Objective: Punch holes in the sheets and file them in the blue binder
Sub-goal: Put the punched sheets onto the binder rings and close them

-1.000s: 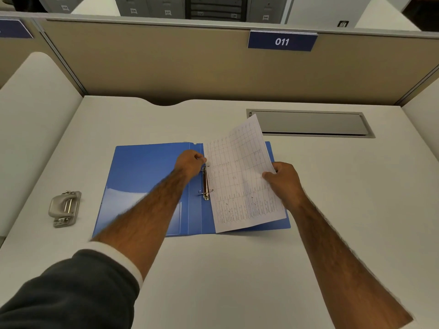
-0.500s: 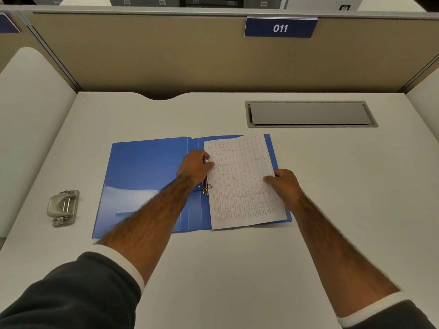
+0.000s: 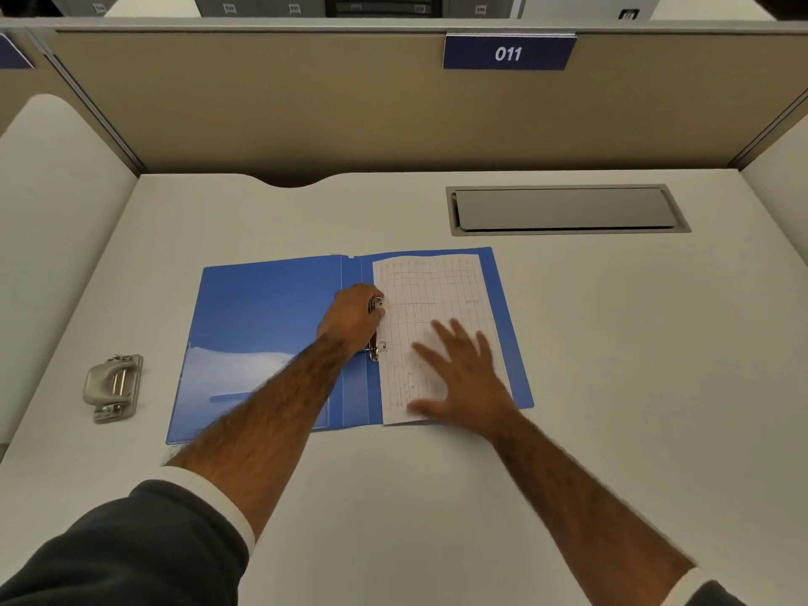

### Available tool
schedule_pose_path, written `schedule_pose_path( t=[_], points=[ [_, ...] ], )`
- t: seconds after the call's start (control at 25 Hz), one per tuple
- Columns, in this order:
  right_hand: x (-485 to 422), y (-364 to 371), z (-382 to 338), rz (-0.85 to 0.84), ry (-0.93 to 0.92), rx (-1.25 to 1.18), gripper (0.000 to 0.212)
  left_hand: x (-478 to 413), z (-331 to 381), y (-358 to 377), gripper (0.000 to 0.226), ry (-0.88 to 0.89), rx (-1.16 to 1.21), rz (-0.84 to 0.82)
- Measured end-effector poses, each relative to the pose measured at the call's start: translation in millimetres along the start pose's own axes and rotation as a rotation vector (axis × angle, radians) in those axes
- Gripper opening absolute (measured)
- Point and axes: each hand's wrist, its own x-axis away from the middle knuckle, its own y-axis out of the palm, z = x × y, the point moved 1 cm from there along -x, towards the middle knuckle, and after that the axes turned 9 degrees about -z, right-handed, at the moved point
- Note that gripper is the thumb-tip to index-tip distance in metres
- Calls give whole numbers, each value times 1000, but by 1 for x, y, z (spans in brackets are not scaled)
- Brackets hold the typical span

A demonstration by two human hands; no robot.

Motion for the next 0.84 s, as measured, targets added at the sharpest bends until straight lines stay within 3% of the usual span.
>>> schedule_pose_path(
  t=[0.12,0.56,0.84],
  points=[
    [-2,22,-18,-108,-142,105,107,1,1,0,33,6,-46,-3],
    [-8,21,-20,-112,-88,105,107,9,-1,0,44,12,-55,-45],
    [-27,10,-33,108,73,69,89,34,-5,7,44,-27,-25,97]
  ],
)
